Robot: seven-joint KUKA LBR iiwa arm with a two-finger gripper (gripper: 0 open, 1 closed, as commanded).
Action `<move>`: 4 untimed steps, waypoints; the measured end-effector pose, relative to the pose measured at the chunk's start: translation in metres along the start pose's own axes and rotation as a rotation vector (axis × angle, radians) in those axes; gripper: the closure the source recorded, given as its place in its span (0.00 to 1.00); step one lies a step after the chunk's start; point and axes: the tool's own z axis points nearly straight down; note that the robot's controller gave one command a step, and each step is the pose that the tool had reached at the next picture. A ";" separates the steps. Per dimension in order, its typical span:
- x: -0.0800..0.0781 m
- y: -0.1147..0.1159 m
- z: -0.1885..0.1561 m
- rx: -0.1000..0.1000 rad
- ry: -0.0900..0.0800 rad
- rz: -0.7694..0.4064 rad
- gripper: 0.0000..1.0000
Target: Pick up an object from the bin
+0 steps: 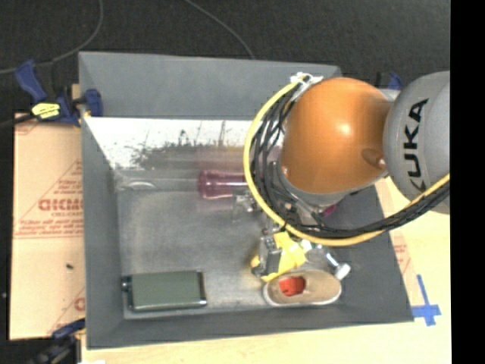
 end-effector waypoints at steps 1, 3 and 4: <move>-0.010 -0.073 0.050 0.000 0.007 0.040 0.00; 0.020 -0.081 0.110 -0.001 0.008 -0.266 0.00; 0.027 -0.086 0.126 0.001 0.000 -0.330 0.00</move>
Offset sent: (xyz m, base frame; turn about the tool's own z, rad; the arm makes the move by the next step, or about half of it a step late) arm 0.0005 -0.0656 -0.0897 -0.1437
